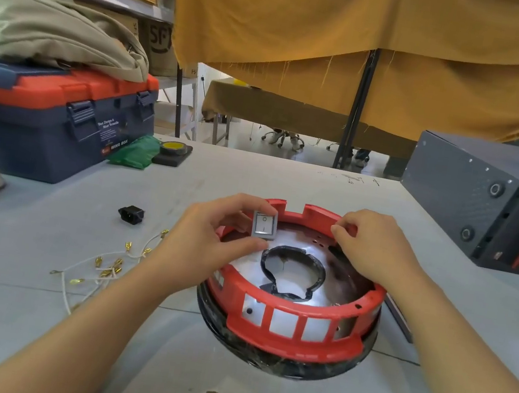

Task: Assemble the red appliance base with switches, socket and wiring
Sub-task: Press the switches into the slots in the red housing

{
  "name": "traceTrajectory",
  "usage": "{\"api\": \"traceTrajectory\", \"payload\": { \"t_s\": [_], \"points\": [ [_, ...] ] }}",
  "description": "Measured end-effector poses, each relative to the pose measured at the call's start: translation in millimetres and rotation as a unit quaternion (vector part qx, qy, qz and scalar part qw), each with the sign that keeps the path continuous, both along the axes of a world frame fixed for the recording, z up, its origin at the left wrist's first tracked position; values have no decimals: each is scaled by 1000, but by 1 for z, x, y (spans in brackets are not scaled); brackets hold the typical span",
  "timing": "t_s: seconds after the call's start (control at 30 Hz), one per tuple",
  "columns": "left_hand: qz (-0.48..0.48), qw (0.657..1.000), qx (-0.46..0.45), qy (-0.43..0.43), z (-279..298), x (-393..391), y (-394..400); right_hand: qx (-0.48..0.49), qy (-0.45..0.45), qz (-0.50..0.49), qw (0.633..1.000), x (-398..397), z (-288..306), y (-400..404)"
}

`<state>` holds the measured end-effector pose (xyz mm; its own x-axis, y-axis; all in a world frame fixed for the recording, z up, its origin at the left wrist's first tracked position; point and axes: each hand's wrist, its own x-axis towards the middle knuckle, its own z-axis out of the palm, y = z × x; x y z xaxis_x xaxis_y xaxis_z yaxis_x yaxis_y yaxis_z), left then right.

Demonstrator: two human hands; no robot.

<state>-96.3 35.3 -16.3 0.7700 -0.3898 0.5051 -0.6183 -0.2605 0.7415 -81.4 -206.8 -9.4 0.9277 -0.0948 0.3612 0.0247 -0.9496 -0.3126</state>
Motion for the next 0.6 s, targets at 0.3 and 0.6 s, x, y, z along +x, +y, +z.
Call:
{"api": "traceTrajectory", "payload": {
  "t_s": [0.3, 0.6],
  "points": [
    [-28, 999, -32, 12, 2, -12, 4, 87, 145, 284, 944, -65, 19, 38],
    [-62, 995, -73, 38, 8, -27, 10, 78, 153, 286, 943, -80, 8, 40]
  ]
}}
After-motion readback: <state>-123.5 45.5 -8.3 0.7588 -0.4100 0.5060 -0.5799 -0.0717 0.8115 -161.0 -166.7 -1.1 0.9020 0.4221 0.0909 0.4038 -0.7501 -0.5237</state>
